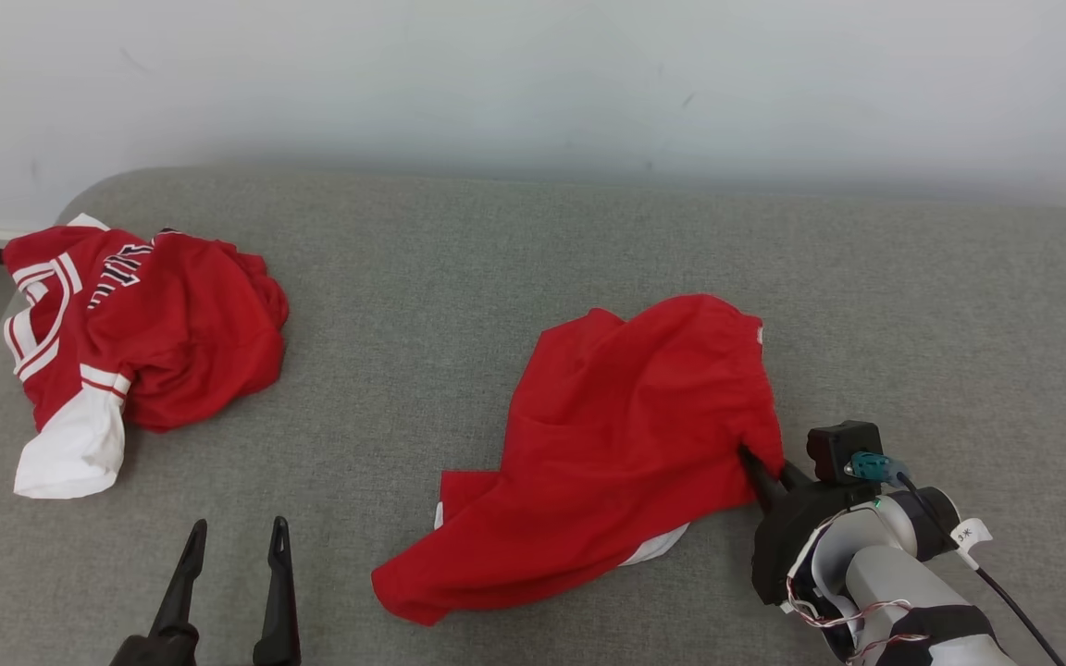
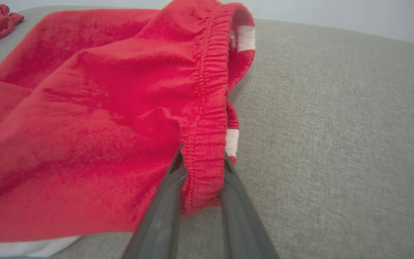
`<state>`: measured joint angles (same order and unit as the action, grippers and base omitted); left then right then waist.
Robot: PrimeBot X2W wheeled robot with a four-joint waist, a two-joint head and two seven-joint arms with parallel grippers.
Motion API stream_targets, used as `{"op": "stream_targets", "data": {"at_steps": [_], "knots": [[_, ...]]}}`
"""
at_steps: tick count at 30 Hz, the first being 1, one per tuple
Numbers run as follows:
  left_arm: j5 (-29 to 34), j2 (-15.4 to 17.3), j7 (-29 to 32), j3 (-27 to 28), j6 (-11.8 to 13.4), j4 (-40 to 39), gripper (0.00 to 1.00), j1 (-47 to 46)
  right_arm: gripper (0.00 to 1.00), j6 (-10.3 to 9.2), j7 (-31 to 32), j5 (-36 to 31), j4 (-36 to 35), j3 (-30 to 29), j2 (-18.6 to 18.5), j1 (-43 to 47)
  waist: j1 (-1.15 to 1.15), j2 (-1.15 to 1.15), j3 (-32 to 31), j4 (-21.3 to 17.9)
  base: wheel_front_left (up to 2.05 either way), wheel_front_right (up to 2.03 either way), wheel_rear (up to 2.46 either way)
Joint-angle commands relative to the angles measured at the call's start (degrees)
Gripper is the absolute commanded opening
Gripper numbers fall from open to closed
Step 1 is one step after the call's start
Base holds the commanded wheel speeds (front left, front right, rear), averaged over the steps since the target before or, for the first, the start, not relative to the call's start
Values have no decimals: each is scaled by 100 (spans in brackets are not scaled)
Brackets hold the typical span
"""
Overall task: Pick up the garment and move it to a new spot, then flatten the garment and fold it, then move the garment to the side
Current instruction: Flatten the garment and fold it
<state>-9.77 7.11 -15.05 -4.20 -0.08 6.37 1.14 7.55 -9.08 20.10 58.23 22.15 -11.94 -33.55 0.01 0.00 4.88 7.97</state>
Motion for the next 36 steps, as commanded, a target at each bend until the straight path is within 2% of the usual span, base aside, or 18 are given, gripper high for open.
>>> {"op": "stream_targets", "data": {"at_steps": [1,9,17,22,28,29,30,31,36], "knots": [[40,-16,-19,36,-33,36,100,-55,0,-13,-36,128,65,121,-22,-68,-1,0,-32,-35,0,0,0],[73,-50,-19,153,-51,54,100,147,0,-13,-367,532,-19,610,-188,119,-1,0,-263,-322,0,0,0],[67,-120,-19,252,-80,-6,100,293,0,-13,-542,858,-1005,918,-713,733,-1,0,-371,-840,0,0,0],[95,-172,-19,282,-95,-28,100,322,0,-13,-395,1107,-1916,721,-980,1451,-1,0,-363,-1042,0,0,0],[118,-216,-19,360,-140,-40,100,356,0,-13,309,1187,-3549,-127,-1147,2817,-1,0,-322,-1128,0,0,0],[116,-222,-19,378,-147,-38,100,361,24,-13,399,1159,-3779,-288,-1121,2961,-1,0,-312,-1144,0,0,0],[118,-235,-19,391,-157,-35,100,357,71,-13,501,1082,-3972,-428,-1110,3102,-1,0,-305,-1150,0,0,0],[126,-248,-19,388,-165,-24,100,354,100,-13,615,957,-4110,-565,-1116,3224,-1,0,-305,-1148,0,0,0],[156,-273,-19,392,-218,29,100,279,100,-13,1051,493,-4832,-1065,-917,3547,-1,0,-333,-1076,0,0,0]]}}
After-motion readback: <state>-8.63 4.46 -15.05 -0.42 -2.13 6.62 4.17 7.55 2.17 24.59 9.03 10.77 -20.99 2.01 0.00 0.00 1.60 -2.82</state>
